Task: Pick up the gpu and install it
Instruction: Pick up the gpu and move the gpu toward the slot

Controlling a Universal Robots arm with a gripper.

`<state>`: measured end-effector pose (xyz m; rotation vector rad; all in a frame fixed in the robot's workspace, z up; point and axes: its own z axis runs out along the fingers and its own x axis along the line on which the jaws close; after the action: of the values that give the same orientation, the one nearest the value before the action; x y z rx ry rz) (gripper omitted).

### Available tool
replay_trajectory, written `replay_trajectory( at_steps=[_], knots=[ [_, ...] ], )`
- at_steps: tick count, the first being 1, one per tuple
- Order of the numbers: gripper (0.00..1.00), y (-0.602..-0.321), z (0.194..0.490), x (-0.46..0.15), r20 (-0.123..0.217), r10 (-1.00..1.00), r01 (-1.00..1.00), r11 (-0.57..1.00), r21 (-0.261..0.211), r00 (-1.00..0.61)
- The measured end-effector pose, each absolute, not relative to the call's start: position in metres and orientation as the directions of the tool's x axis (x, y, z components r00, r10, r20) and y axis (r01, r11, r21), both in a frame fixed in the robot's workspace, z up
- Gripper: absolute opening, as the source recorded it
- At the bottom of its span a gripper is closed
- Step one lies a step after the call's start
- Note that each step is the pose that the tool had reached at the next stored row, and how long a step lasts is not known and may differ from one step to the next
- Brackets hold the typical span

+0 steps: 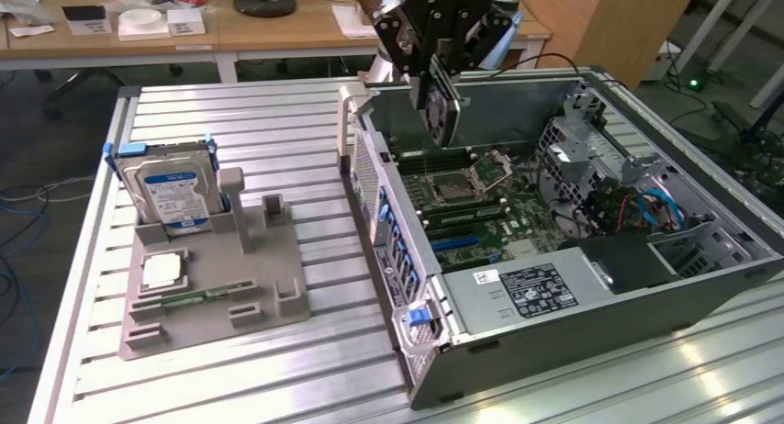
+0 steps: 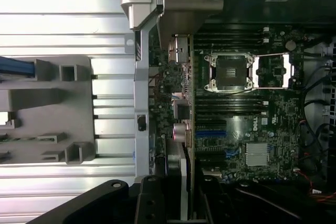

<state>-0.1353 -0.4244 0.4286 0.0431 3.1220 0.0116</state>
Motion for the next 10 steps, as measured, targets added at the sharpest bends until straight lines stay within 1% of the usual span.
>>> replay_trajectory(
  at_steps=[10],
  knots=[
    [0.28,-0.424,0.428,-0.109,-0.019,0.028,0.028,1.000,0.008,-0.999]
  ],
)
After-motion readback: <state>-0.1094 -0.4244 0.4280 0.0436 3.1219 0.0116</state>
